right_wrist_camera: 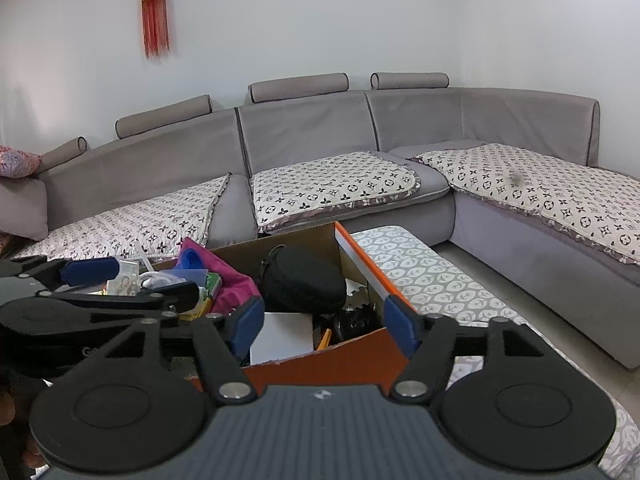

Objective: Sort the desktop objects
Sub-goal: 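Withdraw both open grippers up and back from the box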

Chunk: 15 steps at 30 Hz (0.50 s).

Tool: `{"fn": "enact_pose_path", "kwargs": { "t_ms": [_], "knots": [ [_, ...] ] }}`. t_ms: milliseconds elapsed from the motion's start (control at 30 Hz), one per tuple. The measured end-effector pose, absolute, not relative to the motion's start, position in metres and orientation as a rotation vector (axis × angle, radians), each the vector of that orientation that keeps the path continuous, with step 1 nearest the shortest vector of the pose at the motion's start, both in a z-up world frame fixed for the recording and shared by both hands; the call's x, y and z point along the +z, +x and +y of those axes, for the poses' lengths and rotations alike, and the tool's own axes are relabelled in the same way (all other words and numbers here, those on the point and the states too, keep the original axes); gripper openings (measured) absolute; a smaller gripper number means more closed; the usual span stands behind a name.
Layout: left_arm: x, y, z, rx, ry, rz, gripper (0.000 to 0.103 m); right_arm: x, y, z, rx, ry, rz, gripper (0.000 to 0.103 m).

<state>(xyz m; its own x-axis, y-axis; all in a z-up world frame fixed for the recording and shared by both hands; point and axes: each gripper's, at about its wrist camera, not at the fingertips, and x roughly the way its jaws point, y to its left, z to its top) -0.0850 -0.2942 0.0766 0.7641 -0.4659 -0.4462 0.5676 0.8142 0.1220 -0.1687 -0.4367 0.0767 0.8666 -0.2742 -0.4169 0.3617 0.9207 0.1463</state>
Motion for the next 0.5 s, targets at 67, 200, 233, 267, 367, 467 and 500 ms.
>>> {"fn": "enact_pose_path", "kwargs": {
  "t_ms": [67, 200, 233, 267, 367, 467, 500],
  "knots": [
    [0.076, -0.085, -0.291, -0.563, 0.253, 0.422, 0.085, 0.077, -0.171, -0.433, -0.346, 0.224, 0.394, 0.076],
    [0.071, -0.081, -0.282, -0.534, 0.22, 0.473, 0.089, 0.077, -0.174, -0.423, -0.345, 0.212, 0.385, 0.095],
    [0.069, -0.081, -0.28, -0.528, 0.216, 0.475, 0.09, 0.077, -0.174, -0.42, -0.338, 0.206, 0.384, 0.095],
    [0.068, -0.08, -0.277, -0.519, 0.217, 0.475, 0.09, 0.077, -0.174, -0.417, -0.338, 0.201, 0.385, 0.095],
    [0.066, -0.083, -0.27, -0.51, 0.209, 0.483, 0.092, 0.078, -0.174, -0.407, -0.342, 0.19, 0.379, 0.096],
    [0.066, -0.082, -0.261, -0.488, 0.181, 0.495, 0.101, 0.079, -0.175, -0.401, -0.341, 0.192, 0.374, 0.103],
    [0.065, -0.083, -0.257, -0.484, 0.178, 0.493, 0.101, 0.079, -0.175, -0.399, -0.337, 0.191, 0.375, 0.103]
  ]
}}
